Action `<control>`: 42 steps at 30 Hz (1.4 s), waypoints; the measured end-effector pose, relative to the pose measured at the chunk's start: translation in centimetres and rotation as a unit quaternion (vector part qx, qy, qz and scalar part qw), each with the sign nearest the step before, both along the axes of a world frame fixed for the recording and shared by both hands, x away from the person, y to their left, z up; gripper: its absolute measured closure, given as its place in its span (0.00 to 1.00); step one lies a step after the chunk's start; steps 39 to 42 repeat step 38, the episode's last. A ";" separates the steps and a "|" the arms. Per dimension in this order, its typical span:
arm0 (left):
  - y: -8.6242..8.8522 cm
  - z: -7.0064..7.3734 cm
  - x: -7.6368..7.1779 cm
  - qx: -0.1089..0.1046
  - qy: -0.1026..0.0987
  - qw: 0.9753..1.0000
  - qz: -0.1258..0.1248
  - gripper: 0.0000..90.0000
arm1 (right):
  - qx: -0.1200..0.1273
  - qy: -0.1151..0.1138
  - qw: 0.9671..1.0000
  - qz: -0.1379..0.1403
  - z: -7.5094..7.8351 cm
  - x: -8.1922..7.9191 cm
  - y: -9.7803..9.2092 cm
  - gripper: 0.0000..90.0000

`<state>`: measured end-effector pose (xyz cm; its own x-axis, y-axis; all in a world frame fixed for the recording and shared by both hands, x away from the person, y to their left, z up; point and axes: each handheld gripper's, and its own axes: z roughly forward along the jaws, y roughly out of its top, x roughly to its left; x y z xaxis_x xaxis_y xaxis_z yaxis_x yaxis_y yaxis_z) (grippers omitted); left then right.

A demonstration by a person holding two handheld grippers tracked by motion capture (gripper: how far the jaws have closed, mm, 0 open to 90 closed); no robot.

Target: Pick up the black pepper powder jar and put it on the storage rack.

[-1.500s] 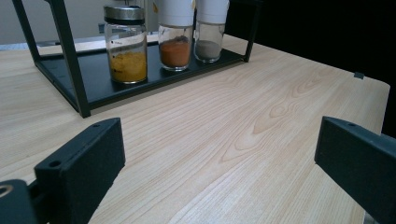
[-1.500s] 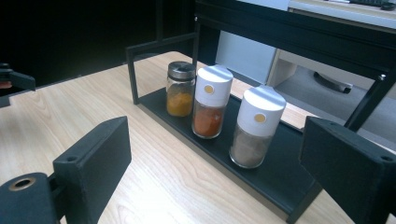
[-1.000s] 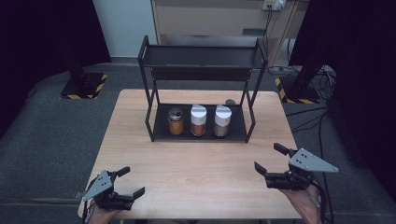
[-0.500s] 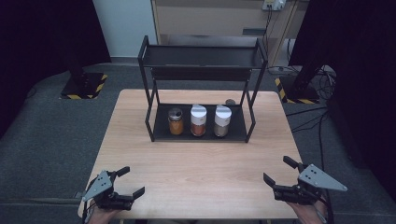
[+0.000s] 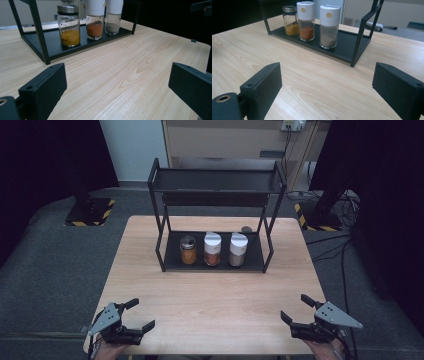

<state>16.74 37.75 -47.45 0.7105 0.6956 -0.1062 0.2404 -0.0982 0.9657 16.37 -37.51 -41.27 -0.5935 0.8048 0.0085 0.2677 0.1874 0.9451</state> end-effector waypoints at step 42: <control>0.1 -0.2 -0.2 -0.002 -0.010 1.000 0.008 0.01 | -0.014 -0.010 1.000 -0.015 -1.6 0.0 0.0 0.10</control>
